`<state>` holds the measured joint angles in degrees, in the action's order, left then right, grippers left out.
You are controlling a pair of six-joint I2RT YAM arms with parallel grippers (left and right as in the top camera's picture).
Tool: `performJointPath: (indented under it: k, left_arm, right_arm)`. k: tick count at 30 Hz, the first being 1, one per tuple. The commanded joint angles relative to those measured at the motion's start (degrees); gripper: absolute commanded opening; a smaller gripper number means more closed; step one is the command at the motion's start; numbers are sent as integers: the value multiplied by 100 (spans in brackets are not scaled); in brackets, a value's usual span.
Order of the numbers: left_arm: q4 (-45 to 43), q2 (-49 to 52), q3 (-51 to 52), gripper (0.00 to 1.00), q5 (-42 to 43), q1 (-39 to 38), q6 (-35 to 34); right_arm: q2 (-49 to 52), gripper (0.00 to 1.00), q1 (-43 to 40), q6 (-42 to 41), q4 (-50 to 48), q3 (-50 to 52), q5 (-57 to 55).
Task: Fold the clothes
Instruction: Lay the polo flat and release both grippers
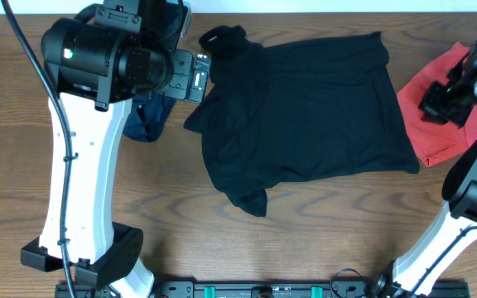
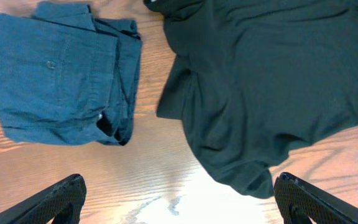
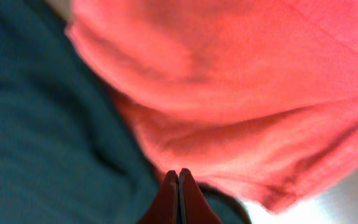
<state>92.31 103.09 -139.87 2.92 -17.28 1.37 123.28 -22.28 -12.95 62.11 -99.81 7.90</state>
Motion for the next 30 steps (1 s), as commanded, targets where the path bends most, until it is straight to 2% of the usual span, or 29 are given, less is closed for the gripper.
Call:
performJointPath:
  k: [1, 6, 12, 18, 21, 23, 25, 26, 28, 30]
  left_arm:
    - [448, -2, 17, 98, 238, 22, -136]
    - [448, -2, 17, 98, 249, 22, -144]
    - [448, -2, 17, 98, 247, 24, -142]
    - [448, -2, 17, 98, 245, 24, -142]
    - [448, -2, 17, 98, 243, 24, -142]
    - [448, -22, 17, 98, 240, 24, -142]
    - [448, -90, 17, 98, 177, 31, -142]
    - [448, -140, 17, 98, 105, 31, -146]
    - [448, -280, 17, 98, 7, 55, -146]
    - [448, -413, 17, 98, 9, 103, -151]
  right_arm:
    - [-48, 1, 22, -289, -433, 632, -90]
    - [-48, 1, -37, -328, -1248, 1453, -481]
    - [-48, 1, -625, -472, -1106, 1670, -1692]
    - [-70, 1, -1589, -619, -774, 1464, -922]
    - [-155, 1, -1902, -350, -619, 1266, -208]
    - [-321, 11, -2039, -79, -588, 1139, 562]
    - [-616, 28, -2129, 42, -590, 1080, 1196]
    - [-752, 33, -2146, 76, -592, 1078, 1368]
    - [-1143, 36, -2151, 212, -597, 1078, 1700]
    - [-1537, 34, -2070, 299, -564, 1078, 1934]
